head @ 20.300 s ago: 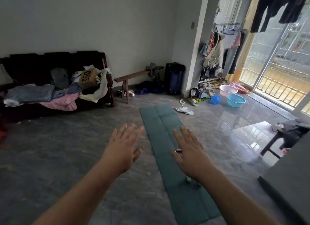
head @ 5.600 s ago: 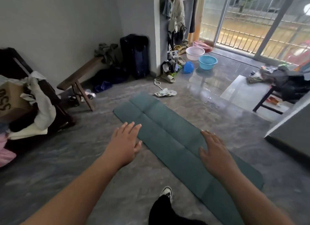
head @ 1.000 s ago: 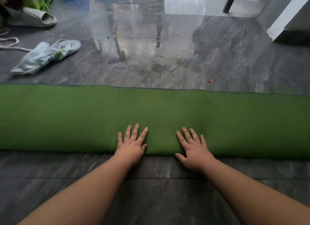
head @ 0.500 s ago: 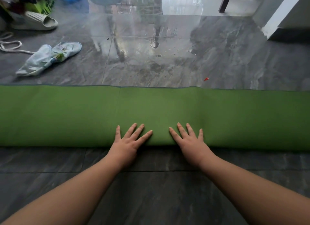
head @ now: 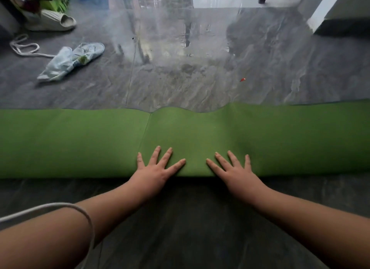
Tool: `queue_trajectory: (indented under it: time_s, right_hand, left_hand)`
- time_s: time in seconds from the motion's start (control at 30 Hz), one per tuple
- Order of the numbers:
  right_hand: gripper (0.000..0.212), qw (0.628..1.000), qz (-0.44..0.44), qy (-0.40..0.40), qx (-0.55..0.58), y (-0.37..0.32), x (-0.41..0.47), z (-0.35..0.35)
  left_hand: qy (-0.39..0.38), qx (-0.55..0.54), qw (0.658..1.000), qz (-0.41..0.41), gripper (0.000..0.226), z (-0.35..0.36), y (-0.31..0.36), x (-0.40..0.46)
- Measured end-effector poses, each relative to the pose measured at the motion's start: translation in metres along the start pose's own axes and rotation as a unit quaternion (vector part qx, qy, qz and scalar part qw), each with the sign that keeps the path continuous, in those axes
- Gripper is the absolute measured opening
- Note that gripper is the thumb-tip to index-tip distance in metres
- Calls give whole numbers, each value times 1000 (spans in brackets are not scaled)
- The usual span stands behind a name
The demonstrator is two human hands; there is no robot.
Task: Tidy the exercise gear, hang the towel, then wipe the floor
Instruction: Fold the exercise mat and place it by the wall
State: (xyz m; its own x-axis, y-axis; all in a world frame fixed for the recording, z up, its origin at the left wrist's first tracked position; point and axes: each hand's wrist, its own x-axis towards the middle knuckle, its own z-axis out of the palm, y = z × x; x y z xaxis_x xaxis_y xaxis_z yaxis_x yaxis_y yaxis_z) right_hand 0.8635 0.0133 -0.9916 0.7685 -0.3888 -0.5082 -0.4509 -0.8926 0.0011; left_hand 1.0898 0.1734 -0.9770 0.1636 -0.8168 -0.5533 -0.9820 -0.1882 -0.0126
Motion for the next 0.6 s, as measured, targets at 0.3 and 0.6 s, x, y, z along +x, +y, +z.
queue_trajectory:
  time_s: [0.3,0.6]
  right_hand:
    - [84,999,-24,-26,-3,-39,-42,63]
    - [90,995,-32,-94,8,-39,-34,70]
  left_hand:
    - [-53,-21,998,-4,88,68,35,-50]
    - [-110,-48,993,-9,68,86,32,-34]
